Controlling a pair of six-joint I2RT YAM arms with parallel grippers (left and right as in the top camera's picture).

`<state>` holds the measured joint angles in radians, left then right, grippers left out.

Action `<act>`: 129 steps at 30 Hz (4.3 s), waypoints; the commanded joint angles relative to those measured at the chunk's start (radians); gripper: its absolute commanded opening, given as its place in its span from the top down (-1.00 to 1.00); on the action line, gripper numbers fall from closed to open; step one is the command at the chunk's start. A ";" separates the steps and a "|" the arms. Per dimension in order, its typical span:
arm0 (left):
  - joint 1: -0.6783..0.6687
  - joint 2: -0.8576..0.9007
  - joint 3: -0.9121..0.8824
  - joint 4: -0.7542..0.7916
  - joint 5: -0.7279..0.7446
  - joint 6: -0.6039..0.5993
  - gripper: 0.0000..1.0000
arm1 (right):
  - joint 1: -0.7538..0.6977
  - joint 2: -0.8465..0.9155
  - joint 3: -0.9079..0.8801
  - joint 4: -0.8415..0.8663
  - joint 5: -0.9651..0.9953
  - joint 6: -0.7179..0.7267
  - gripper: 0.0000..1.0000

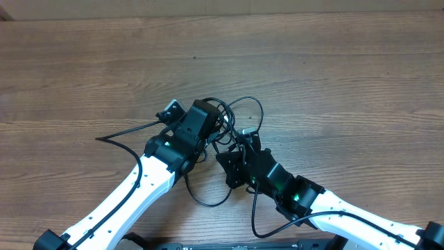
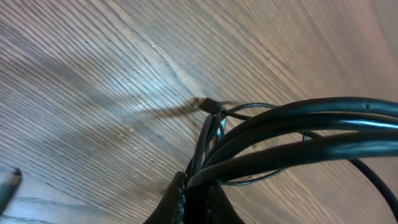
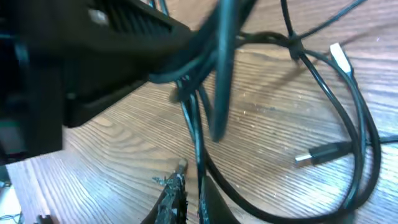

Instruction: Untangle cables

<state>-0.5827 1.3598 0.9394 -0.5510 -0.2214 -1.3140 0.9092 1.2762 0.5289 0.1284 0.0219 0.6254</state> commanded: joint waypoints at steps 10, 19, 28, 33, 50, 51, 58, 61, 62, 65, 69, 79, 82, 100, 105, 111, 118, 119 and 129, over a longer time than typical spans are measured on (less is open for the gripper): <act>0.002 0.000 0.006 -0.056 -0.084 0.005 0.90 | -0.002 -0.006 0.001 0.039 0.146 -0.006 -0.07; 0.002 0.000 0.006 -0.062 0.026 0.115 0.90 | -0.002 -0.006 0.001 0.111 0.196 -0.006 0.08; 0.002 0.000 0.006 -0.040 0.024 0.124 0.91 | -0.002 -0.006 0.001 0.107 0.146 -0.006 0.92; 0.002 0.000 0.006 -0.009 -0.045 0.044 0.92 | 0.000 -0.006 0.001 0.082 -0.023 0.012 0.92; 0.002 0.000 0.006 -0.032 -0.095 0.066 0.91 | 0.038 -0.011 0.000 0.016 0.213 0.020 0.29; 0.002 0.000 0.006 -0.032 -0.091 0.066 0.92 | 0.038 -0.011 0.000 0.040 0.213 0.020 0.28; 0.002 0.000 0.006 -0.031 -0.066 0.065 0.92 | 0.037 -0.011 0.000 0.131 0.287 -0.005 0.16; 0.000 0.000 0.006 -0.030 -0.066 0.065 0.92 | 0.032 -0.011 0.000 0.120 0.344 0.003 0.16; 0.000 0.000 0.006 -0.030 -0.066 0.064 0.92 | 0.025 -0.011 0.000 0.118 0.344 0.003 0.16; 0.000 0.000 0.006 -0.028 -0.066 0.057 0.91 | -0.006 -0.011 0.000 0.097 0.345 0.015 0.17; 0.000 0.000 0.006 -0.027 -0.026 0.058 0.92 | -0.069 -0.010 0.000 0.083 0.338 0.041 0.17; -0.001 0.000 0.006 0.027 0.068 0.089 0.92 | -0.135 -0.006 0.000 -0.002 0.303 0.055 0.16; -0.002 0.000 0.006 0.060 0.109 0.148 0.91 | -0.176 -0.006 0.000 -0.033 0.303 0.055 0.16; -0.001 0.000 0.006 0.062 0.118 0.192 0.92 | -0.394 -0.006 0.000 -0.329 0.299 0.055 0.10; -0.001 0.000 0.006 0.063 0.117 0.192 0.92 | -0.394 -0.006 0.000 -0.361 0.308 0.055 0.06; 0.000 0.000 0.006 0.063 0.110 0.192 0.92 | -0.394 -0.006 -0.001 -0.404 0.352 0.055 0.05; 0.000 0.000 0.006 0.054 0.080 0.257 0.92 | -0.394 -0.029 0.006 -0.334 0.281 0.085 0.12; 0.000 0.000 0.006 0.054 0.082 0.265 0.92 | -0.394 -0.043 0.010 -0.327 0.267 0.085 0.12; 0.002 -0.001 0.032 0.074 0.223 0.750 0.92 | -0.394 -0.375 0.040 -0.325 0.200 0.072 -0.15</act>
<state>-0.5869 1.3598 0.9386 -0.4843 -0.0845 -0.8005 0.5175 0.9703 0.5369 -0.2028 0.2394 0.7044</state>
